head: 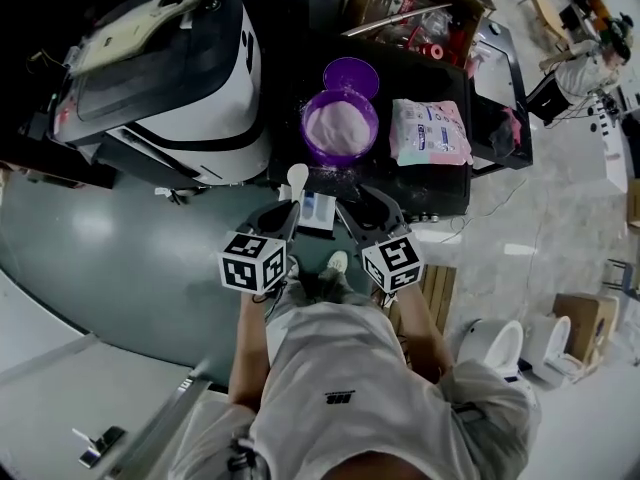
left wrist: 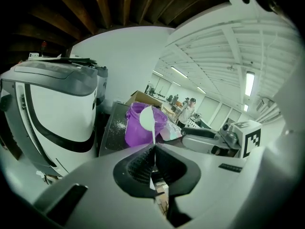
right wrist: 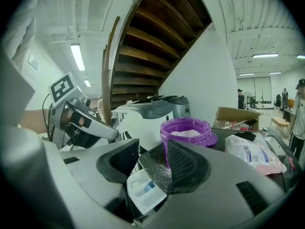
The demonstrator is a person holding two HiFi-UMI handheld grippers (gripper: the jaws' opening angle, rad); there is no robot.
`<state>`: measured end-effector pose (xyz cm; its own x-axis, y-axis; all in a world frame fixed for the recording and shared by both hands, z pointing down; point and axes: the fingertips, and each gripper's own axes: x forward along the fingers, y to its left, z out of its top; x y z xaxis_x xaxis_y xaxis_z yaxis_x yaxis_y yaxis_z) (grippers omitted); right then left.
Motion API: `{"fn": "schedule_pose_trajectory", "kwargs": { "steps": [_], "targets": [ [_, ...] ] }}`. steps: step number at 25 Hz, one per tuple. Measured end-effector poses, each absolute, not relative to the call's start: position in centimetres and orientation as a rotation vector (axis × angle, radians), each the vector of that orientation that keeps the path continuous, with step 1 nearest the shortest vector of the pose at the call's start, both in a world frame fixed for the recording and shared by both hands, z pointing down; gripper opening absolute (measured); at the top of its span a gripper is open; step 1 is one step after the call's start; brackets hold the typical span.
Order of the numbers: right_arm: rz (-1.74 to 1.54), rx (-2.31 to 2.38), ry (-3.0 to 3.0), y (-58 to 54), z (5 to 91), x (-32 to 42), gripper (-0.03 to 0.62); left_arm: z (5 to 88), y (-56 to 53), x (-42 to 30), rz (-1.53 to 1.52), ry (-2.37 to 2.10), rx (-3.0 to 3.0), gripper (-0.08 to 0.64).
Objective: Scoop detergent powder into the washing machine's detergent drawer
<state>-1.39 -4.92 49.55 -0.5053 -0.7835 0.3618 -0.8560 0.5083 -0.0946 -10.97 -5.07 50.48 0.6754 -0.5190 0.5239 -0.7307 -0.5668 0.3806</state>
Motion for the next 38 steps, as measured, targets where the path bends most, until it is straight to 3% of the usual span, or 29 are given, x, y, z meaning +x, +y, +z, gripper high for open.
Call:
{"fn": "schedule_pose_trajectory", "kwargs": {
  "steps": [16, 38],
  "targets": [
    [0.531, 1.496, -2.304, -2.6, 56.6, -5.8, 0.186, 57.7, -3.8, -16.3, 0.558, -0.833, 2.307, 0.015],
    [0.654, 1.46, -2.208, -0.5, 64.1, -6.4, 0.186, 67.0, -2.5, -16.7, 0.889, -0.857, 2.268, 0.015]
  ]
}}
